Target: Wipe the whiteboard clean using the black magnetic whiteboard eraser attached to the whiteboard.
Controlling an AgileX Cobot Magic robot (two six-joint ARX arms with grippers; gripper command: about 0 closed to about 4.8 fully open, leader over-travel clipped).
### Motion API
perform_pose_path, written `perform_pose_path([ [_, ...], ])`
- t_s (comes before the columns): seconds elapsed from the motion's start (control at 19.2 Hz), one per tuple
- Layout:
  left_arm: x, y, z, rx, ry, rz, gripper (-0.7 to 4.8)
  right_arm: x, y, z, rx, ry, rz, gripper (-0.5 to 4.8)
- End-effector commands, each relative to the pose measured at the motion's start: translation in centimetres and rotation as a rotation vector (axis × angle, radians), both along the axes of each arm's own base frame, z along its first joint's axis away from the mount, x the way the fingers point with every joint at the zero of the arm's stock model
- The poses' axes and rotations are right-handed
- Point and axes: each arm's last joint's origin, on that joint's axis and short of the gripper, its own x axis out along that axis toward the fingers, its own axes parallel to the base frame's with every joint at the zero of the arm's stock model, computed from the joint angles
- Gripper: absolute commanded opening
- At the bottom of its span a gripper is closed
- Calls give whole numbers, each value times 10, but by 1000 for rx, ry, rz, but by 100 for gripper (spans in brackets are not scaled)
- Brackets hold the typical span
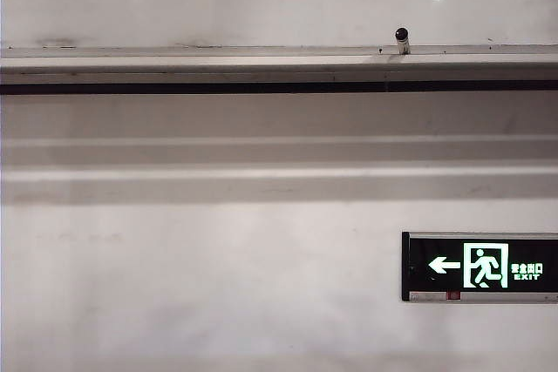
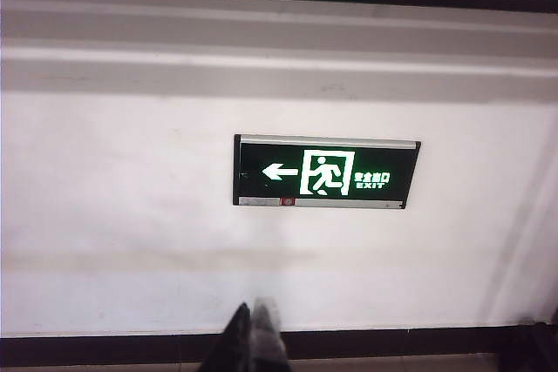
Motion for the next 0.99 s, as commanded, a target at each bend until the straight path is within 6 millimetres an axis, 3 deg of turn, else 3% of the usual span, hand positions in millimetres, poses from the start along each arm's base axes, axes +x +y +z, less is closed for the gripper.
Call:
perform_pose_path([
  [0.05,0,0,1,-4,-7,0,-5,0,0,3,1,-21,-1,-6],
  [0.26,0,0,1,-5,-11,0,-5,0,0,3,1,-25,0,-6],
  [0.47,-6,2,28,-164,-83,14,-5,-8,0,36,2,-112,3,-6],
  [0.78,-28,4,124,-199,-167,2,-5,-23,-2,128,14,-225,-79,-6],
  [0.99,-17,-1,195,-184,-143,-108,-5,-6,-2,200,15,-247,-78,-6],
])
